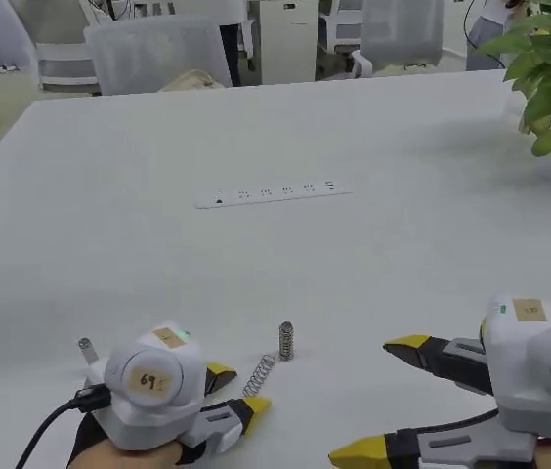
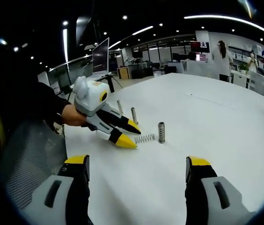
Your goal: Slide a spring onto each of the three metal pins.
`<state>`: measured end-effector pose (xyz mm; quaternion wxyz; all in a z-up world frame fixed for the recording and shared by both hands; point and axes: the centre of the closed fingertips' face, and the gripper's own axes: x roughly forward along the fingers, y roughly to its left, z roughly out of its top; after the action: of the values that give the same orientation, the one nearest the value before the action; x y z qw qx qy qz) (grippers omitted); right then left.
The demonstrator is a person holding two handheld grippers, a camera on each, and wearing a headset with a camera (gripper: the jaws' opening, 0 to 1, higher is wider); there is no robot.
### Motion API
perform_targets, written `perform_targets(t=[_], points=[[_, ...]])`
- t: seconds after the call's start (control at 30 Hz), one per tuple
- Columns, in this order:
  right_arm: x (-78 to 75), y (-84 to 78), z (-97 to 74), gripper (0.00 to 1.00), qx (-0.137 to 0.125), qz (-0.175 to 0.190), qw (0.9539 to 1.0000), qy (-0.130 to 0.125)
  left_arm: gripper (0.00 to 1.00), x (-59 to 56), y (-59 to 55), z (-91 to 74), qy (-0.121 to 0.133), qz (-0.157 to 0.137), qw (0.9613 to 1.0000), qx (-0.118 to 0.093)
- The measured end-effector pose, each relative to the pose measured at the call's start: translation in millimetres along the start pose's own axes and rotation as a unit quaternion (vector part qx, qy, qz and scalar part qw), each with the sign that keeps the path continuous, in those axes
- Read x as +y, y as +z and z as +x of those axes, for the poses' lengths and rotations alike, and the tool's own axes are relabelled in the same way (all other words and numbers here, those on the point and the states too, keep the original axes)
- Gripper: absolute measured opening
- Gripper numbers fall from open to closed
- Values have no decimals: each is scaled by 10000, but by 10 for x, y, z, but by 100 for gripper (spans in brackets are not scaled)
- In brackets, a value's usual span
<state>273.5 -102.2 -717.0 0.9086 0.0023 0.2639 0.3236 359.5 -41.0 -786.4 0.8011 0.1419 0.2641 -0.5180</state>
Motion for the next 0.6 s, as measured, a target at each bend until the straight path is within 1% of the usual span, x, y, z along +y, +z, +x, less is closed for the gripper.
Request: perform_targets(t=[0.1, 0.23, 0.4, 0.47, 0.6], points=[[0, -15, 0, 83, 26, 3, 10000, 6, 20, 7, -9, 36, 36, 39, 10000, 11], [-4, -24, -4, 83, 38, 7, 10000, 5, 15, 41, 8, 51, 86, 68, 9999, -10], [-12, -44, -1, 82, 56, 31, 10000, -1, 11, 84, 10, 42, 138, 48, 9999, -19], [-9, -48, 2, 82, 61, 33, 10000, 6, 9, 98, 5, 37, 173, 83, 9998, -20], [-8, -54, 3, 82, 77, 32, 10000, 12, 4, 99, -2, 32, 156, 102, 9998, -17]])
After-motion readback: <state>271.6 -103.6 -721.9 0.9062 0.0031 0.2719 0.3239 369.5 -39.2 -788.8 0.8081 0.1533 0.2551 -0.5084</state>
